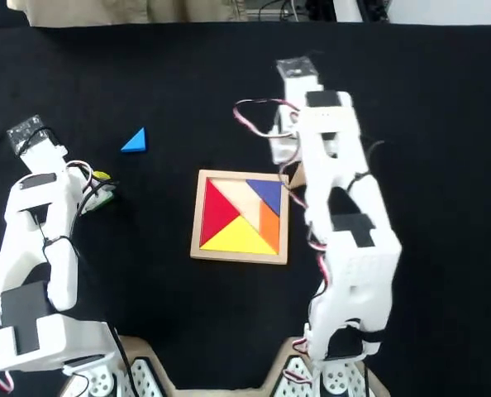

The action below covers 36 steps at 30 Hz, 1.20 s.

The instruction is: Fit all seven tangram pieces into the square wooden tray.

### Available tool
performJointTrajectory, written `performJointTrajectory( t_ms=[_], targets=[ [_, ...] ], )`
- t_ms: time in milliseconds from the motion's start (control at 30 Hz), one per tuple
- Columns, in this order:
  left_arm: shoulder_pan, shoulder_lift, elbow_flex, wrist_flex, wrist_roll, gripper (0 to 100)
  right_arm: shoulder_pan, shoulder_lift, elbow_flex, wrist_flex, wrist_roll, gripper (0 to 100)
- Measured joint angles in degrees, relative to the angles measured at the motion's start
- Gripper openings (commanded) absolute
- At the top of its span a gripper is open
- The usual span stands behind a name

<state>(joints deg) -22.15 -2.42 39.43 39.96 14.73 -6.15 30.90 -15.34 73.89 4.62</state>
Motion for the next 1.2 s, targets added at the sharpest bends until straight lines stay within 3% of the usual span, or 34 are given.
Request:
performJointTrajectory(
  t_ms=[700, 900, 1200],
  targets=[
    [0.0, 0.0, 0.0, 0.0, 0.0, 30, 0.7, 6.68, -3.08, 2.99, 0.18, 2.7],
    [0.0, 0.0, 0.0, 0.0, 0.0, 30, 0.7, 6.77, -3.16, 3.87, 0.26, 15.7],
    [0.0, 0.0, 0.0, 0.0, 0.0, 30, 0.53, 6.68, -3.43, 5.98, 0.35, 13.7]
  ],
)
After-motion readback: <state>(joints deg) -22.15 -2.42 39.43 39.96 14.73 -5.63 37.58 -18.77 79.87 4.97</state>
